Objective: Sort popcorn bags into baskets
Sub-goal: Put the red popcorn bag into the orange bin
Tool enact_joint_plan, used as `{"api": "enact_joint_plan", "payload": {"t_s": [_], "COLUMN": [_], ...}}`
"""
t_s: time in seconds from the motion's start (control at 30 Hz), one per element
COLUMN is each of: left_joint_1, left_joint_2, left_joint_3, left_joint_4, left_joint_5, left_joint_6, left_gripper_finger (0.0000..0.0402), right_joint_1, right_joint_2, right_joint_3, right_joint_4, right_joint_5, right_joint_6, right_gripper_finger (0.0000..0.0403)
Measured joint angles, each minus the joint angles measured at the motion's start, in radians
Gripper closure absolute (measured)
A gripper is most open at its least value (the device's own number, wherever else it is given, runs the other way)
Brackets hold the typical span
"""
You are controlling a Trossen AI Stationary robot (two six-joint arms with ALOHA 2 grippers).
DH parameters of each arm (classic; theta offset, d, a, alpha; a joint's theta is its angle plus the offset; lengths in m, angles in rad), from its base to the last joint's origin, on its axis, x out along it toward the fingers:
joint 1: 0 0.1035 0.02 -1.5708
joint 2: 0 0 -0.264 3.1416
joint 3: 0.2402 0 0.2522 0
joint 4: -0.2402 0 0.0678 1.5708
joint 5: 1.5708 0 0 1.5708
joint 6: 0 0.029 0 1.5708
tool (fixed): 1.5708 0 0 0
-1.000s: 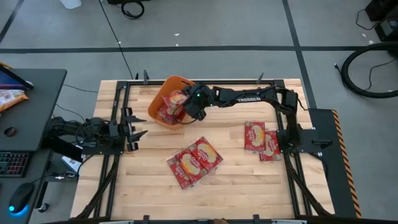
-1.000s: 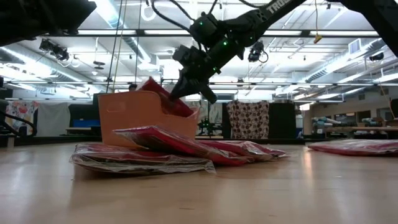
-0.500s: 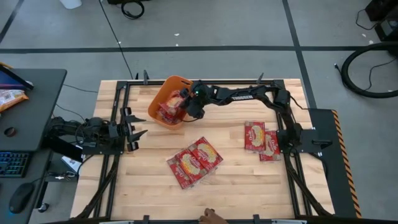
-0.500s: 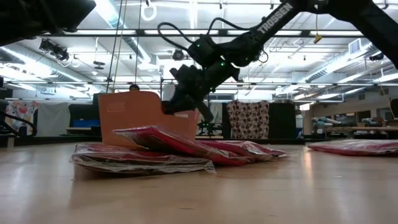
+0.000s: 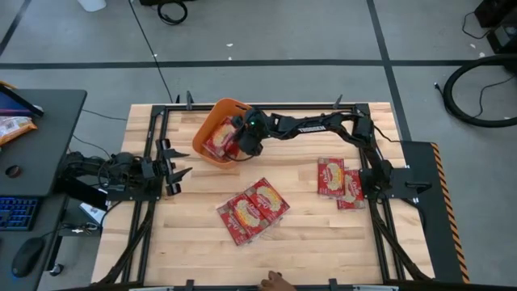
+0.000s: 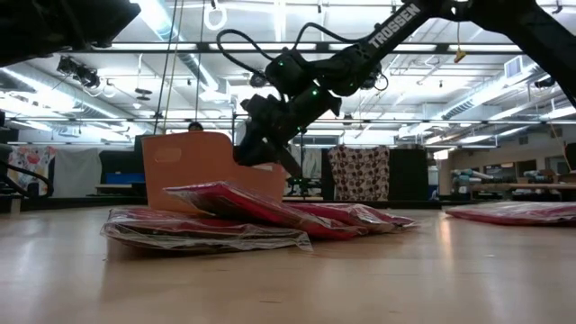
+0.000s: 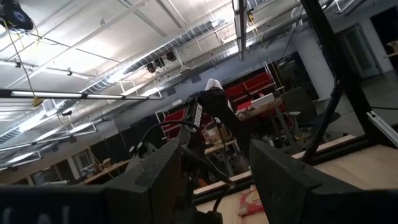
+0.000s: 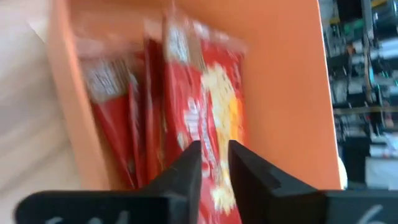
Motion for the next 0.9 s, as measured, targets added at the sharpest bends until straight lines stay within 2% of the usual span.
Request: {"api": "enact_joint_plan", "payload": {"t_s": [0.17,0.27,0.5,0.67,0.8,0.9], "left_joint_1": [0.000,0.000,0.000,0.000,0.000,0.000], "left_joint_2": [0.000,0.000,0.000,0.000,0.000,0.000], "left_joint_3": [0.000,0.000,0.000,0.000,0.000,0.000], "left_joint_4": [0.000,0.000,0.001,0.018,0.035,0.044], "left_joint_5": [0.000,-0.012,-0.156,-0.267,-0.278,-0.277], "left_joint_6": [0.005,0.029,0.080,0.102,0.087,0.075], "left_gripper_finger": [0.0208,0.0208,0.0208,0.0208,0.0208,0.0208], "right_joint_1": [0.025,0.041,0.090,0.125,0.157,0.189], "right_joint_2": [-0.029,-0.063,-0.120,-0.134,-0.157,-0.169], "right_joint_3": [-0.001,0.002,0.001,0.001,0.001,0.000], "right_joint_4": [0.004,-0.010,-0.136,-0.276,-0.414,-0.519], "right_joint_5": [0.172,0.231,0.361,0.458,0.559,0.584], "right_joint_6": [0.039,0.109,0.321,0.519,0.691,0.847], "right_gripper_finger": [0.0288,0.0284,0.0284,0.0283,0.0283,0.0283]}}
